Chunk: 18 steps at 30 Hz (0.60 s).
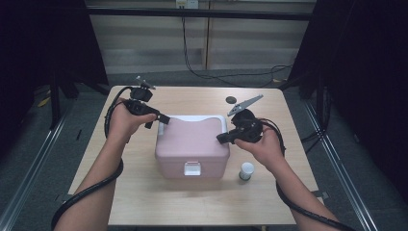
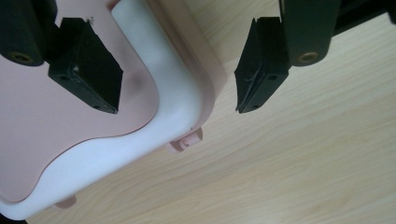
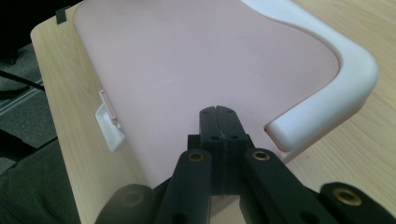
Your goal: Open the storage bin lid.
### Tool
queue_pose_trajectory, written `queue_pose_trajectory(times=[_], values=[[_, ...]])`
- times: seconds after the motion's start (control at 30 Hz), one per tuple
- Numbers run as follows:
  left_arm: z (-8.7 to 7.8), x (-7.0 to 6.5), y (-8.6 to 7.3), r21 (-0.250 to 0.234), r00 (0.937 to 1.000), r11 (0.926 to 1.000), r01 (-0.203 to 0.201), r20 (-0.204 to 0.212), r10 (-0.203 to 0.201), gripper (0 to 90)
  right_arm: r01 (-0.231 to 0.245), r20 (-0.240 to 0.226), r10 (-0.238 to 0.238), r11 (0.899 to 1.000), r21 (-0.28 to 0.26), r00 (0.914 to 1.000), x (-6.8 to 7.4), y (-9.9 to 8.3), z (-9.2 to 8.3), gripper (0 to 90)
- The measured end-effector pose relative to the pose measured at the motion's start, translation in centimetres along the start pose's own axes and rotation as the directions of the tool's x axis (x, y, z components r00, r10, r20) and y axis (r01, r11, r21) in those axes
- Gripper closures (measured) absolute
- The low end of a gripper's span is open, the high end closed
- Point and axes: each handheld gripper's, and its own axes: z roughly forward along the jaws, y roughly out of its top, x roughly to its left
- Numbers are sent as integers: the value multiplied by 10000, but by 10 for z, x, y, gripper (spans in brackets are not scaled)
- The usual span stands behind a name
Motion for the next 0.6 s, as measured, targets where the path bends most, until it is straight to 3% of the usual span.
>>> queue_pose_trajectory(times=[0.27, 0.4, 0.6], values=[[1, -7, 1, 8, 9991, 10000, 39, 424, -39, 368, -138, -98, 138, 9999, -5, 9999, -2, -1, 0, 900], [2, -10, 1, -44, 9993, 10000, 50, 361, -49, 343, -156, -48, 156, 9998, 120, 9999, 0, 1, 1, 900], [-6, -10, 1, -295, 9993, 9995, 73, 362, -63, 389, -327, -5, 327, 9988, 370, 9995, 3, 5, 3, 900]])
